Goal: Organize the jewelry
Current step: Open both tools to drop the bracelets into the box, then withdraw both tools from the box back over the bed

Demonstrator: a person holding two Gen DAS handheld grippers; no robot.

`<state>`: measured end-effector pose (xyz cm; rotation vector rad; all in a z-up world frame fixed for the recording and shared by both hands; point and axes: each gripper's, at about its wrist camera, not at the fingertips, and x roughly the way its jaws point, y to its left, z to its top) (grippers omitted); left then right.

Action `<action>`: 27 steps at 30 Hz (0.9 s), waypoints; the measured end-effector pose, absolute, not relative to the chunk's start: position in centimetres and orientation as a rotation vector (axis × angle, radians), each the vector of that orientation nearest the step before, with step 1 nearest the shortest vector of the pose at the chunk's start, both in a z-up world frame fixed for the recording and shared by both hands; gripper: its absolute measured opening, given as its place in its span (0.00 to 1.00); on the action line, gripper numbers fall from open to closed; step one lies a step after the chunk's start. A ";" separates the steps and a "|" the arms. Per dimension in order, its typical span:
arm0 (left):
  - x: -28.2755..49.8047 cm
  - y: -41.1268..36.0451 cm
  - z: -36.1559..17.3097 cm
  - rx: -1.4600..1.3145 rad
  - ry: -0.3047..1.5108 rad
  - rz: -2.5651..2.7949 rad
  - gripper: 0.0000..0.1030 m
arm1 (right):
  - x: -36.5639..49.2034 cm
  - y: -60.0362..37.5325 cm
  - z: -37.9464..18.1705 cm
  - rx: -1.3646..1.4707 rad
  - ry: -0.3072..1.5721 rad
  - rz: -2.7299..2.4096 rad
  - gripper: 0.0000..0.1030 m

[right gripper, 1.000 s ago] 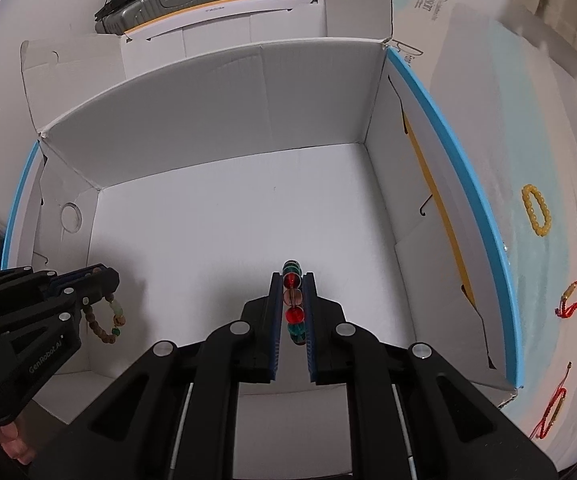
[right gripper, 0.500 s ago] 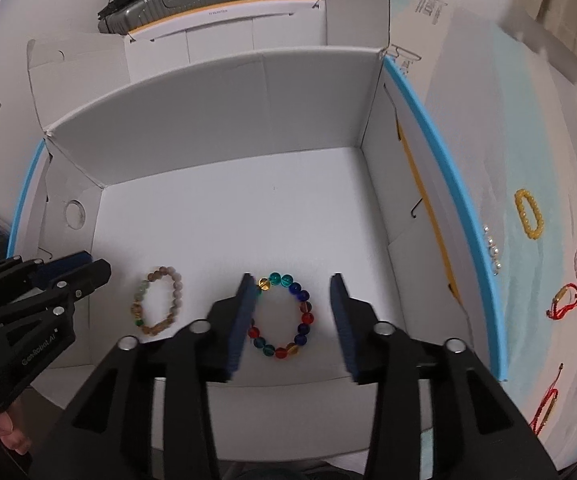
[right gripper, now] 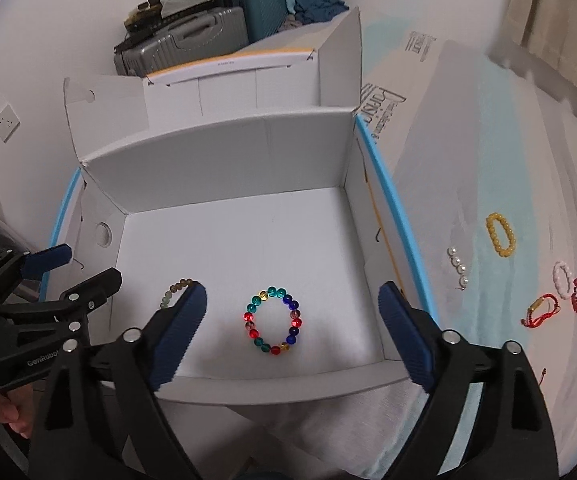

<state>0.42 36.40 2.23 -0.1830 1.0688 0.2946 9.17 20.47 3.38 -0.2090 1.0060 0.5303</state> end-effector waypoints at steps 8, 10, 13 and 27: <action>-0.5 34.6 4.0 -0.168 1.011 0.279 0.92 | 8.1 18.5 4.6 -0.194 0.979 0.518 0.88; -0.7 34.1 4.2 -0.164 1.007 0.278 0.94 | 8.0 17.8 4.9 -0.187 0.972 0.512 0.89; -0.7 33.3 4.4 -0.155 1.008 0.276 0.94 | 7.8 16.8 5.2 -0.176 0.970 0.505 0.93; 0.3 28.2 5.5 -0.129 0.994 0.209 0.94 | 7.8 9.5 6.1 -0.127 0.960 0.408 0.93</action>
